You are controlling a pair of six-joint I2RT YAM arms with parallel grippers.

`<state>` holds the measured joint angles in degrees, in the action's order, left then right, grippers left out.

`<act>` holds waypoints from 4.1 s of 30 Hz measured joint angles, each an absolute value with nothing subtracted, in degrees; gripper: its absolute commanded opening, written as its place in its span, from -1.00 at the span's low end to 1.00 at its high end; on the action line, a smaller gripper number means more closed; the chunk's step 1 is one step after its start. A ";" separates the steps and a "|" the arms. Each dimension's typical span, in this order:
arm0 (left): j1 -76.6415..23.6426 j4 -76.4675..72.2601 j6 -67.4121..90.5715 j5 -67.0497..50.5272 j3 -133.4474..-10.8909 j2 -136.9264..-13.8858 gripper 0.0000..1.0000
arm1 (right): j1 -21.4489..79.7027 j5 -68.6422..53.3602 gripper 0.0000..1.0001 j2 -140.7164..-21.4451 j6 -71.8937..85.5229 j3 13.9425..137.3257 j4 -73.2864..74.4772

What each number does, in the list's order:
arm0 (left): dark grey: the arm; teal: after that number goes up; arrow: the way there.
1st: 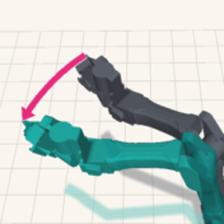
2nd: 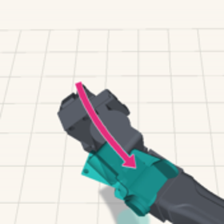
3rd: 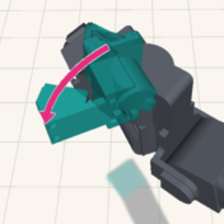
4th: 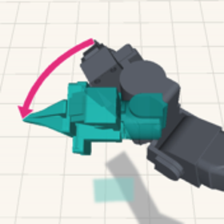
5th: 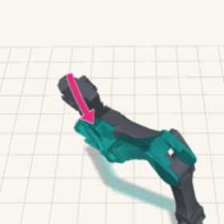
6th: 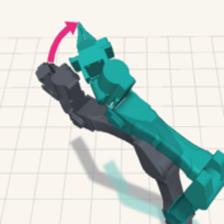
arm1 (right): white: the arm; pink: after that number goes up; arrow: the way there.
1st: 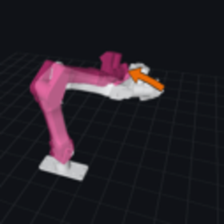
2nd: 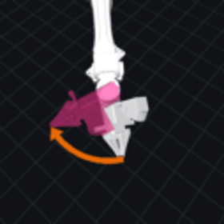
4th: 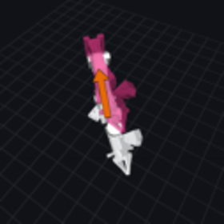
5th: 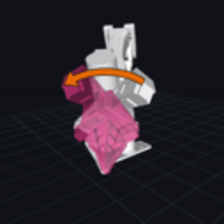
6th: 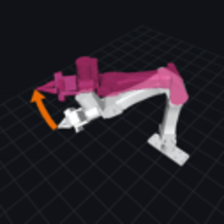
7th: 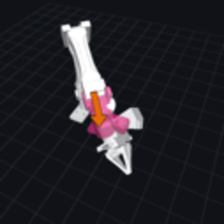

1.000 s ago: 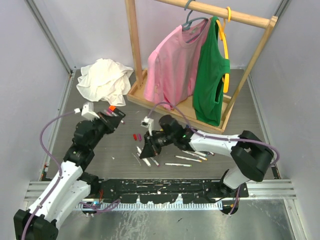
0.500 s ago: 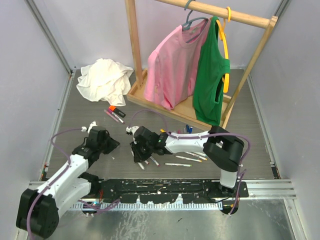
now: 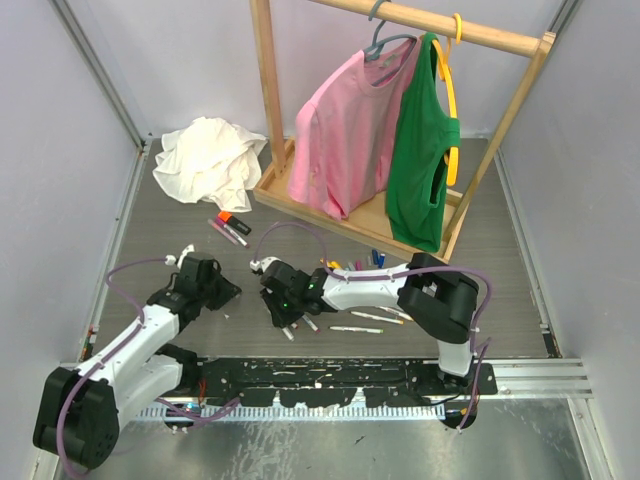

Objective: Open the pen caps
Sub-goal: Place the pen at the center of the board, then place the pen cap at the center of the board.

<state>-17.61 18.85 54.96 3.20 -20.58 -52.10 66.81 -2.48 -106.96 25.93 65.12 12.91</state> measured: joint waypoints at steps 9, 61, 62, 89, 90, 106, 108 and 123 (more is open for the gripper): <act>-17.61 18.85 54.96 3.18 -20.58 -51.05 -1.00 | 67.00 -1.15 -0.34 -107.33 25.82 65.78 13.85; -26.52 14.76 59.13 4.19 -35.68 -79.22 -0.58 | 44.38 -43.20 -0.18 -87.99 -12.51 69.14 25.65; -26.52 14.83 59.13 4.36 -35.79 -79.33 -0.55 | 44.38 -43.22 -0.17 -87.99 -12.60 69.14 25.67; -15.33 10.70 38.50 6.50 -41.67 -71.02 0.27 | 43.64 -44.84 -0.17 -87.99 -14.28 69.08 25.82; -14.24 10.48 38.00 6.11 -42.65 -73.30 0.24 | 43.64 -44.91 -0.17 -87.99 -14.41 69.08 25.82; -11.22 27.88 41.08 16.56 -68.16 -101.84 -0.19 | 43.64 -44.93 -0.17 -87.99 -14.90 68.82 25.98; -11.22 29.10 41.04 16.84 -68.77 -103.11 -0.24 | 43.64 -44.93 -0.18 -87.99 -14.90 68.79 26.00; -10.76 30.74 40.97 16.64 -70.15 -106.91 -0.46 | 43.64 -44.93 -0.17 -87.99 -14.92 68.79 26.52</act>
